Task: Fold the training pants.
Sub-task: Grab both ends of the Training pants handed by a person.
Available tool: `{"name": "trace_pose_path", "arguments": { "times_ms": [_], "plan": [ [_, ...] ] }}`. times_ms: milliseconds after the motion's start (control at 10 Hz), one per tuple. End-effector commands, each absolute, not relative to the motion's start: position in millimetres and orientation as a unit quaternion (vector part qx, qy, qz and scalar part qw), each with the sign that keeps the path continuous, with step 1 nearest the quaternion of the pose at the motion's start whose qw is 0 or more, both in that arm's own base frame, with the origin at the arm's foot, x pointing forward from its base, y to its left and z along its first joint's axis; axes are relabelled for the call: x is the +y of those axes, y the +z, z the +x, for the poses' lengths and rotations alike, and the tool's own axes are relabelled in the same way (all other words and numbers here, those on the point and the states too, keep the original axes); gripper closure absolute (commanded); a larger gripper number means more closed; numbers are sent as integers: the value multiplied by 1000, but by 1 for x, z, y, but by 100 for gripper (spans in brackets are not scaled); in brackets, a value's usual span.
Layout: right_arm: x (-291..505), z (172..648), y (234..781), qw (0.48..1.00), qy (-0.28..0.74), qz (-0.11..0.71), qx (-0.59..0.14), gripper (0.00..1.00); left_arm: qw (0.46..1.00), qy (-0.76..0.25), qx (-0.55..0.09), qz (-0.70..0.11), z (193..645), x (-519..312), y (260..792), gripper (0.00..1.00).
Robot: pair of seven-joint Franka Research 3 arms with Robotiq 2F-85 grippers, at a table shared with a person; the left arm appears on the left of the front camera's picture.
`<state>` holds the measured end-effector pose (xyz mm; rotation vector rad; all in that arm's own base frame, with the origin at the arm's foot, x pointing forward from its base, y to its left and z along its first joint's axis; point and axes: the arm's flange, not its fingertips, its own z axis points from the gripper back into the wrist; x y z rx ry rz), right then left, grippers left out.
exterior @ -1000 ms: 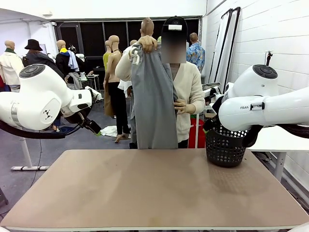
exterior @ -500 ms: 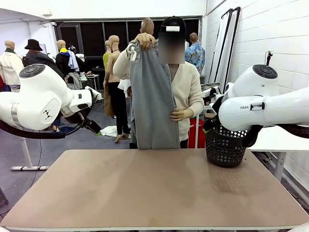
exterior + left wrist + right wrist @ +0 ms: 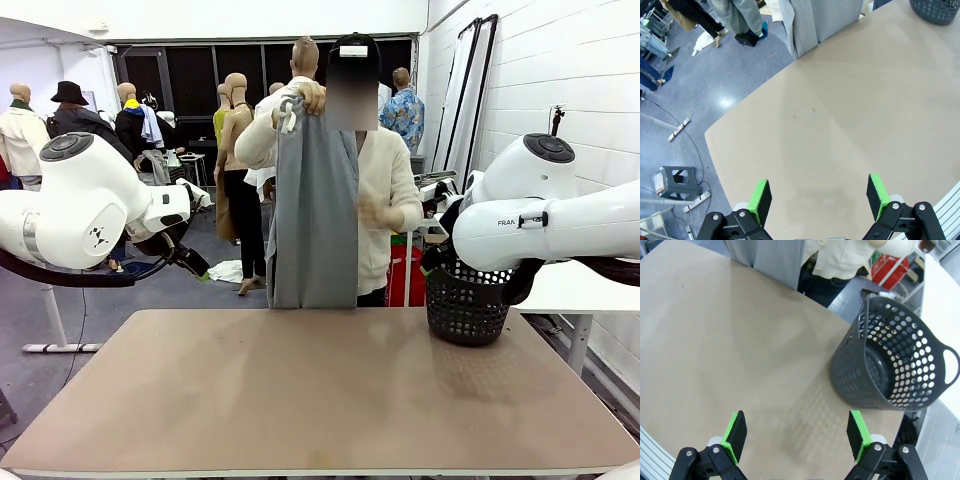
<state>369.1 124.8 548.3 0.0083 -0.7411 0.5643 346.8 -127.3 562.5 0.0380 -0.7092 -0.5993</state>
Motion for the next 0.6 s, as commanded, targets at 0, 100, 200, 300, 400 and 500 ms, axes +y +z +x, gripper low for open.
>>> {"name": "trace_pose_path", "arguments": {
  "times_ms": [0, 100, 200, 300, 400, 500],
  "plan": [
    [124, 369, 548, 892, 277, 0, -357, 0, 893, -291, -343, 18, 348, -128, 562, 0],
    [124, 369, 548, 892, 277, 0, -357, 0, 893, -291, -343, 18, 348, -128, 562, 0],
    [124, 369, 548, 892, 277, 0, -357, 0, 893, -291, -343, 18, 348, -128, 562, 0],
    [124, 369, 548, 892, 277, 0, -357, 0, 893, -291, -343, 18, 348, -128, 562, 0],
    [124, 369, 548, 892, 277, 0, -357, 0, 893, -291, -343, 18, 348, -128, 562, 0],
    [124, 369, 548, 892, 277, 0, -357, 0, 893, -291, -343, 18, 348, -128, 562, 0]
  ]
}}
